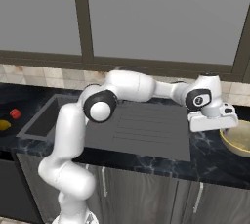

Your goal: Remove the bell pepper and lemon from the sink. Then move the bowl and cup from the counter to the sink for washing.

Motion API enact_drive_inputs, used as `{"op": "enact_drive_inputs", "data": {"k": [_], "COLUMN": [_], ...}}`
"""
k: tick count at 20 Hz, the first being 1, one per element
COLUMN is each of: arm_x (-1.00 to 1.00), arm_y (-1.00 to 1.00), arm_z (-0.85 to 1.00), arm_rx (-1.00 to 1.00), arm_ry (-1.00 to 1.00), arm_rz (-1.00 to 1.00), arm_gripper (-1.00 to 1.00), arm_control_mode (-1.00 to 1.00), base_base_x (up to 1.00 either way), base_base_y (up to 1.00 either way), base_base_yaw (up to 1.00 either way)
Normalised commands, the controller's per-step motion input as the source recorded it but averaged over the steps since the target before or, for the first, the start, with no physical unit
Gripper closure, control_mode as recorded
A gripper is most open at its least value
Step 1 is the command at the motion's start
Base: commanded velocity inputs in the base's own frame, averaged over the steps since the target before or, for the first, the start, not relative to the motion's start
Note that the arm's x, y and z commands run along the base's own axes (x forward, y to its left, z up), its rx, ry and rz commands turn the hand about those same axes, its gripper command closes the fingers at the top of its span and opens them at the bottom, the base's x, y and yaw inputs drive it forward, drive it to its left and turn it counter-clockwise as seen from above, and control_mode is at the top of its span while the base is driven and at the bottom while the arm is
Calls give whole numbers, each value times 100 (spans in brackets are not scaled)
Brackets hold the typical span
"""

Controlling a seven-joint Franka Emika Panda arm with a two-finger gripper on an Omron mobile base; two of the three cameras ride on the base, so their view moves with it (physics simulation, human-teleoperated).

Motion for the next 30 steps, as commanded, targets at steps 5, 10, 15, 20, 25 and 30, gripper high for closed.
{"op": "enact_drive_inputs", "data": {"k": [5, 10, 15, 20, 25, 30], "arm_x": [17, 20, 22, 19, 16, 25], "arm_y": [-25, -22, -17, -15, -18, -21], "arm_z": [-5, -8, -16, -22, -22, -18], "arm_rx": [2, 0, 0, 4, 8, 6], "arm_ry": [0, 0, 0, 0, 0, -3], "arm_rz": [12, 10, 8, 7, 4, 2], "arm_gripper": [-100, -100, -100, -100, -100, -100], "arm_control_mode": [-100, -100, -100, -100, -100, -100], "base_base_x": [0, 0, 0, 0, 0, 0], "base_base_y": [0, 0, 0, 0, 0, 0], "base_base_yaw": [0, 0, 0, 0, 0, 0]}}
